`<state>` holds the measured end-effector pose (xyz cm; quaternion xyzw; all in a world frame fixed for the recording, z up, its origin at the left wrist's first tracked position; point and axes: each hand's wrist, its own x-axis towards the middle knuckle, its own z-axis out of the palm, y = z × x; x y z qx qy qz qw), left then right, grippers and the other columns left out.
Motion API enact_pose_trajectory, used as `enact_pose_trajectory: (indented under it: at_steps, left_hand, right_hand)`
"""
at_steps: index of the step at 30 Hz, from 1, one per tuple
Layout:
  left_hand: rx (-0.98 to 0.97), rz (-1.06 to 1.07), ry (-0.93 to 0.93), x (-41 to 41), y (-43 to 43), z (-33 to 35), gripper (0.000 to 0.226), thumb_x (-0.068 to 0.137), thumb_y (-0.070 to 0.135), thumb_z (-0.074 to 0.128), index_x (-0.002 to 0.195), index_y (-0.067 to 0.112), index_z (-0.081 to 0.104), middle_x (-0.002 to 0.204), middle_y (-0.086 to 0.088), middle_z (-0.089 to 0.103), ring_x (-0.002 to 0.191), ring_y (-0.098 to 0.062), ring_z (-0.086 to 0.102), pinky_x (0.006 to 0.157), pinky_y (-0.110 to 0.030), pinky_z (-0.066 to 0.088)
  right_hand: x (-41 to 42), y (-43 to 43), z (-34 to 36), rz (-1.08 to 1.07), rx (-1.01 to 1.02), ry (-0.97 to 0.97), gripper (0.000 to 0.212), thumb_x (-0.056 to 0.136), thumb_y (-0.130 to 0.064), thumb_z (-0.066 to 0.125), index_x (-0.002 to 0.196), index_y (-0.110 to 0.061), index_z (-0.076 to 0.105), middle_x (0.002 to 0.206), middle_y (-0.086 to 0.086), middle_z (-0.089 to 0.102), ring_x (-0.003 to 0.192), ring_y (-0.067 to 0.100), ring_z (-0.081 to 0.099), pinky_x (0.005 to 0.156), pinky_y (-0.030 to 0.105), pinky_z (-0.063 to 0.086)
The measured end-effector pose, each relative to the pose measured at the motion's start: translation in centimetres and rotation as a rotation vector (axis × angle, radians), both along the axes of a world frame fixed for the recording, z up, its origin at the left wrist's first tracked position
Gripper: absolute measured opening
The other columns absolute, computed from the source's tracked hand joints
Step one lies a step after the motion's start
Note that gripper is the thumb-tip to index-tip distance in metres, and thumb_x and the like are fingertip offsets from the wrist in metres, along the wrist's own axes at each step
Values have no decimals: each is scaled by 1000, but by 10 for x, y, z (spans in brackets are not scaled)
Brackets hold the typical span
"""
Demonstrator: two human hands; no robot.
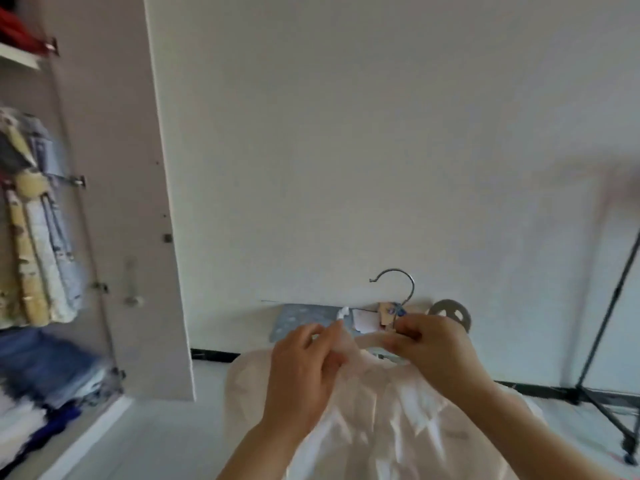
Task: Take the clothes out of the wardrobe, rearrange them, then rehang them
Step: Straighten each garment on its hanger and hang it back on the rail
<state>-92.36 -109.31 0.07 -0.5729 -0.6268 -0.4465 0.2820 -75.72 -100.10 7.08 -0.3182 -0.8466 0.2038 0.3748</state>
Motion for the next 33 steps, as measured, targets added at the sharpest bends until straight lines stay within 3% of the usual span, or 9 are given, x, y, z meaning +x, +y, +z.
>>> enact_pose_trajectory:
  at_steps: [5,10,13,19,22,24,28,31,33]
  left_hand:
    - [-50,142,0,-65,21,24,46,84,46,49,125,26,48,101,8,63,98,-11,52,87,-27,39]
    - [-64,330,-120,-137,22,26,33,79,43,49,112,36,51,80,12,61,74,-9,58,69,-31,49]
    - [-67,442,-136,-184,14,25,28,80,40,47,108,38,51,77,11,56,68,-10,56,65,-26,42]
    - [89,598,-78,-306,2,32,29,79,40,47,107,36,53,75,12,57,72,-2,48,66,-11,28]
    - [121,659,-74,-375,-5,41,30,78,40,47,107,36,52,74,12,58,76,-4,46,67,-11,28]
    - [146,682,-84,-420,-10,49,31,79,41,47,110,36,51,77,11,60,78,-3,47,68,-15,33]
    - [157,746,-55,-499,-22,70,31,81,42,45,111,35,52,79,10,60,81,-4,46,73,-15,31]
    - [153,786,-69,-551,-37,87,35,82,44,45,112,34,60,84,7,62,82,-6,52,78,-13,27]
    - [129,821,-118,-587,-50,96,38,83,42,50,116,29,65,89,5,61,88,-15,58,80,-12,25]
  right_hand:
    - [-102,37,14,241,1,30,35,74,-23,75,51,-13,51,43,-7,37,47,7,35,48,19,30]
    - [-200,48,20,457,-16,40,49,71,-41,74,60,2,53,51,-2,33,51,10,29,51,23,28]
    - [-259,49,21,548,-40,38,49,68,-47,71,62,-1,56,51,-2,37,51,9,32,52,23,29]
    - [-393,44,28,675,43,19,27,79,-34,70,71,-8,66,67,7,62,58,12,47,59,22,37]
    - [-465,44,32,723,172,28,13,82,-28,67,92,-20,69,79,-7,67,72,10,59,67,15,40]
    - [-507,42,34,714,328,9,28,82,-27,68,110,-31,64,89,-10,66,74,8,61,63,12,40]
    - [-588,38,45,708,481,65,48,64,-18,83,107,-31,68,62,-8,59,52,12,59,48,7,28]
    - [-652,32,58,708,503,116,45,71,-23,78,112,-36,65,61,-14,45,59,15,57,47,17,35]
    - [-697,23,63,750,525,141,41,79,-28,70,117,-39,61,67,-11,49,66,18,58,52,30,46]
